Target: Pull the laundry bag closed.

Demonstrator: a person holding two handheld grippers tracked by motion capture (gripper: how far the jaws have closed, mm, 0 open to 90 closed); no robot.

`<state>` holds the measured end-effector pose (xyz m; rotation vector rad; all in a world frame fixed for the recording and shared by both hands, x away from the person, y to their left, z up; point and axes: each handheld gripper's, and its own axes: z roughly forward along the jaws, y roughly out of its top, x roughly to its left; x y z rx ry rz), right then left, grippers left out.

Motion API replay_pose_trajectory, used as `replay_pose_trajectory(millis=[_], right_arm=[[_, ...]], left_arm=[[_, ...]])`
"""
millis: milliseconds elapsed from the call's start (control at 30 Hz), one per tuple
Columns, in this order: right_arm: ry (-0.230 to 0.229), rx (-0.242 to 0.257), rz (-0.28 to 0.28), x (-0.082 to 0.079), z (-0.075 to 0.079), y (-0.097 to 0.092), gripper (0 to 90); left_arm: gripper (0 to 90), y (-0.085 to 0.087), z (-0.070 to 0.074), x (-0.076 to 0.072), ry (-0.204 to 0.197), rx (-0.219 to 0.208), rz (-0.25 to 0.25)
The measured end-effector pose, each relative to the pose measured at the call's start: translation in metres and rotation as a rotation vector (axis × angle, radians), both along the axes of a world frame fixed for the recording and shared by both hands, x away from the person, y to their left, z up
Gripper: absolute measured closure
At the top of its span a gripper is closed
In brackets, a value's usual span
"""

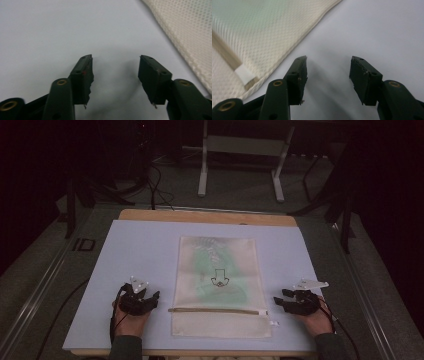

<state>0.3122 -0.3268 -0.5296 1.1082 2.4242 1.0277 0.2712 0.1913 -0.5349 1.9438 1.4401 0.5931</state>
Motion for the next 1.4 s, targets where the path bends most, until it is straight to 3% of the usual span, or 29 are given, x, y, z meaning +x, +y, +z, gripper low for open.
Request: replay_pose_trajectory(millis=[100,300,700,933,1167,1400], right_arm=[[-0.001,-0.046,0.029,-0.003,0.001,0.009,47.9],[-0.007,-0.062,0.064,-0.006,0.006,0.022,48.9],[-0.017,-0.058,0.114,-0.009,0.012,0.033,51.4],[-0.005,-0.089,0.161,-0.009,0.016,0.047,54.3],[-0.004,-0.082,0.228,-0.011,0.02,0.057,53.5],[-0.016,-0.109,0.271,-0.011,0.024,0.07,49.6]], left_arm=[[47.6,0.004,0.002,-0.001,-0.008,-0.025,-0.009],[50.1,0.007,0.004,-0.001,-0.012,-0.06,-0.035],[50.5,0.003,0.005,0.0,-0.01,-0.065,-0.077],[50.4,0.004,0.005,-0.001,-0.007,-0.066,-0.08],[50.4,0.004,0.005,-0.003,-0.01,-0.076,-0.082],[50.4,0.003,0.004,-0.003,-0.008,-0.071,-0.091]])
